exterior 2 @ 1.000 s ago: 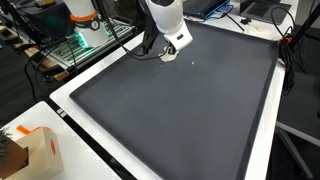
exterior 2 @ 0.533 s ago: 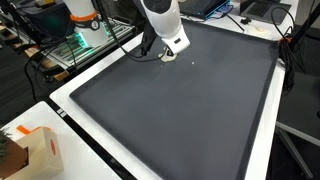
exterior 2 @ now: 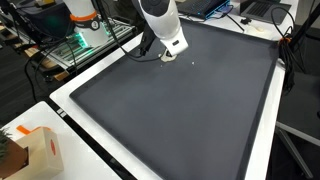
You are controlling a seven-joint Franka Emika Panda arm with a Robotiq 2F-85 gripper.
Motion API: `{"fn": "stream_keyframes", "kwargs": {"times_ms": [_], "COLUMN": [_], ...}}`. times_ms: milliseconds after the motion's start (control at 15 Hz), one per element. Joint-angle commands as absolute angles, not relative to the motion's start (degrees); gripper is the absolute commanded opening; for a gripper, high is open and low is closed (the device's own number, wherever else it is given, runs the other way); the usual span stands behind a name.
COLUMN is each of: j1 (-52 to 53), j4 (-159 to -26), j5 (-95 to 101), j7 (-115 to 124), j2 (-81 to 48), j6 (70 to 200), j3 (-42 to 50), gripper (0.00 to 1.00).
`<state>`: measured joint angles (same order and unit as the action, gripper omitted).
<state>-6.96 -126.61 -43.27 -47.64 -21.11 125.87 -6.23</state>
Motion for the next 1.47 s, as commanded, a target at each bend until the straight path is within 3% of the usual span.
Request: {"fn": "stream_keyframes", "kwargs": {"times_ms": [0, 1400], "j1": [-6.5, -5.3], "j4": [-126.1, -129.1], "j5": [-44.6, -43.5], "j7": [-45.6, -24.8], "j2": [-22.5, -17.8], "j6": [126.3, 131.5], "j3": [-5.3, -4.4], "gripper": [0.03, 0.03]}}
